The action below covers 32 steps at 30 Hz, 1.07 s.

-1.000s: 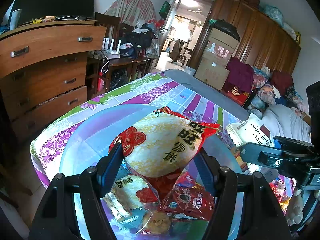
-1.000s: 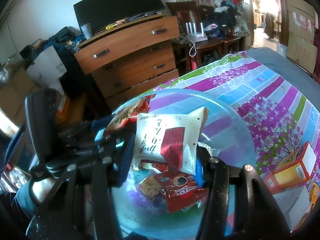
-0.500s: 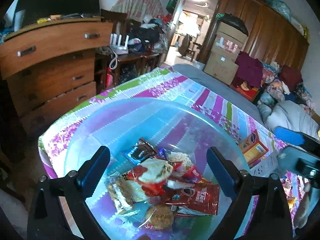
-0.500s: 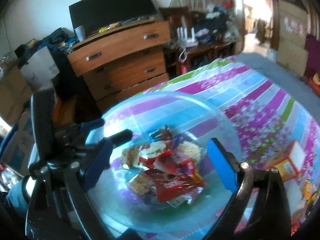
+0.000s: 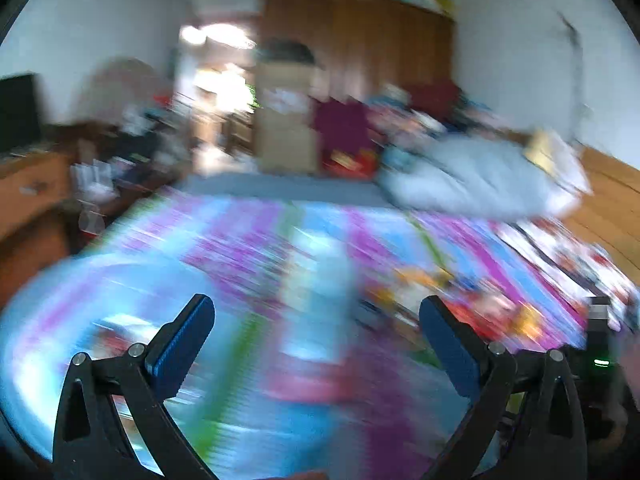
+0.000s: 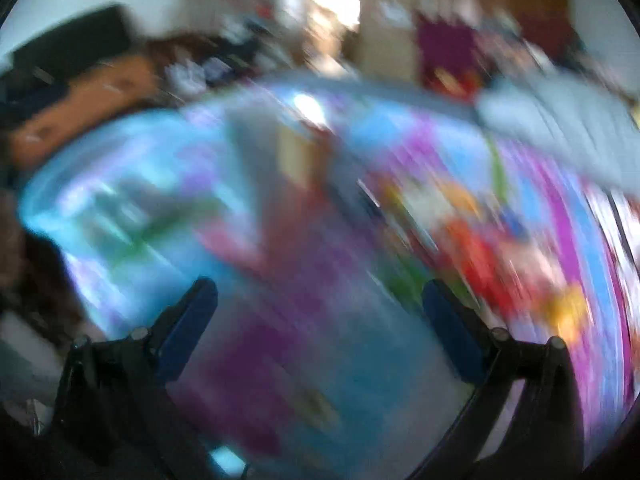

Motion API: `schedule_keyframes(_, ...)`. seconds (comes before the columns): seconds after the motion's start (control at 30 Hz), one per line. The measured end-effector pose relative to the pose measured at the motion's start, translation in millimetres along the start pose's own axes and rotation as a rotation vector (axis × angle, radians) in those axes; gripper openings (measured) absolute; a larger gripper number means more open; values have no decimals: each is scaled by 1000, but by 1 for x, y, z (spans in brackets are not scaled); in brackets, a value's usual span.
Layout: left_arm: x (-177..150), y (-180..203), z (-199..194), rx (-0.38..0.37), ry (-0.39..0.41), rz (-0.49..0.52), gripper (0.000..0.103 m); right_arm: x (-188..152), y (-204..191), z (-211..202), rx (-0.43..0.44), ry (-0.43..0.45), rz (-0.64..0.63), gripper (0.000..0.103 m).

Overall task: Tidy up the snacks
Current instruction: 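Move both tools back toward the snack pile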

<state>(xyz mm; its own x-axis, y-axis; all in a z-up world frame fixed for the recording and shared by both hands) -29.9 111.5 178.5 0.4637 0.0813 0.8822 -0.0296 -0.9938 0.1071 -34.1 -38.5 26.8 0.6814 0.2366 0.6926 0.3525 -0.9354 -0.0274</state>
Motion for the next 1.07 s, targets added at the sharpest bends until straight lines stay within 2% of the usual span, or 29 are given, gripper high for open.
schedule_keyframes(0.03,-12,16,14,-27,-43,11,103,-21,28,7,-27,-44,59,103)
schedule_keyframes(0.13,-64,66,67,-90,-200,89,103,-57,79,20,-63,-117,187,103)
schedule_keyframes(0.23,-117,92,127,-86,-361,129,103,-83,124,36,-84,-173,278,103)
schedule_keyframes(0.33,-150,95,163,-37,-437,118,103,-88,148,45,-91,-183,336,103)
schedule_keyframes(0.4,-161,90,183,8,-459,95,103,-75,156,50,-81,-157,340,103)
schedule_keyframes(0.5,-172,87,206,55,-480,63,103,-64,169,63,-123,-159,305,103)
schedule_keyframes(0.67,-170,83,217,98,-478,59,103,-54,186,79,-138,-117,313,103)
schedule_keyframes(0.83,-171,83,216,105,-461,68,103,-59,189,85,-172,-70,312,103)
schedule_keyframes(1.07,-171,84,216,107,-450,71,103,-60,186,83,-175,-61,309,103)
Point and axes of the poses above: each gripper's, at about its wrist camera, not at the fingertips, and z roughly the way its jaws point, y to its right, x to its top, the point moved 7 cm from there along z, roughly the way its jaws point
